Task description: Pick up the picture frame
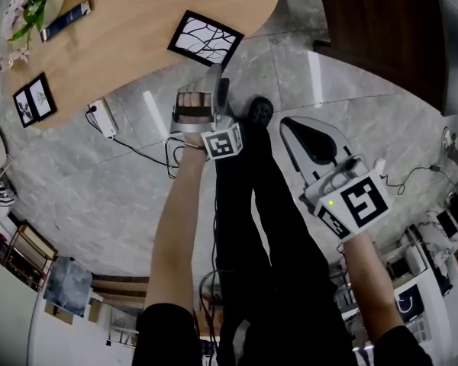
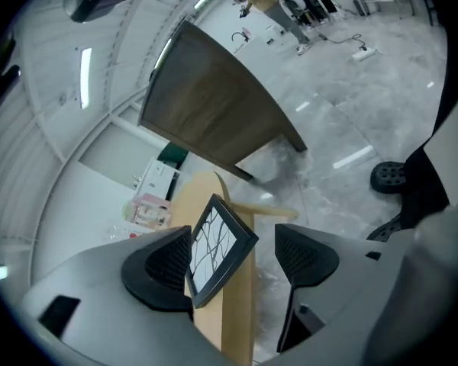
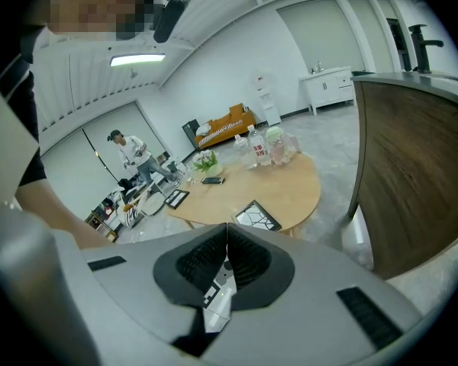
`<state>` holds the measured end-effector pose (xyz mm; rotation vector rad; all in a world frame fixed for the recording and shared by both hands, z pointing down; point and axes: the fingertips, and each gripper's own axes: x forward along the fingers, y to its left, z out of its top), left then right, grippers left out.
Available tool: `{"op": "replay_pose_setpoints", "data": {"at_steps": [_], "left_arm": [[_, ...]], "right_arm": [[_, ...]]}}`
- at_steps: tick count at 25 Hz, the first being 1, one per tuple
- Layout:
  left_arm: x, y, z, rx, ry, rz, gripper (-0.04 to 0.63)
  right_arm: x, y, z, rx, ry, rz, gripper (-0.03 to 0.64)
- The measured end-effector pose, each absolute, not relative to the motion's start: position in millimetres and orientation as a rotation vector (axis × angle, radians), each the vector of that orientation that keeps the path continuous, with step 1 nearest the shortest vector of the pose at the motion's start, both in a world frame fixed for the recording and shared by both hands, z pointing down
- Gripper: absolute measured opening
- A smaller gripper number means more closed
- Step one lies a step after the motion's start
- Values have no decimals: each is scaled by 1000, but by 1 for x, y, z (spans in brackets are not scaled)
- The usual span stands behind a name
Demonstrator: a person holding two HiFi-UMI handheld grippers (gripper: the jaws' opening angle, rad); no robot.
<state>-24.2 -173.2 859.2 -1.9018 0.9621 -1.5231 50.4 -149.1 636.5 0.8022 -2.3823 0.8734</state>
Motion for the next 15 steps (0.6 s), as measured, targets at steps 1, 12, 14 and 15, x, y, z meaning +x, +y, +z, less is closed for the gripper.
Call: {"op": "replay_pose_setpoints", "data": {"at_steps": [1,12,14,15], "left_arm": [[-25,-174,864,-1880,955,-1526,345],[-26,-188,884,-1772,915,-1474,255],[-25,-186,886,-1775,907,-1470,218],[-25,-185,886,-1774,904,-1467,202]], "right_arm": [[51,-150,640,807,-2381,879,12],[53,-148,661,818,-2357,908,13],[54,-147,663,818,-2352,907,13],[54,-146,664,820,-2351,908,14]]}}
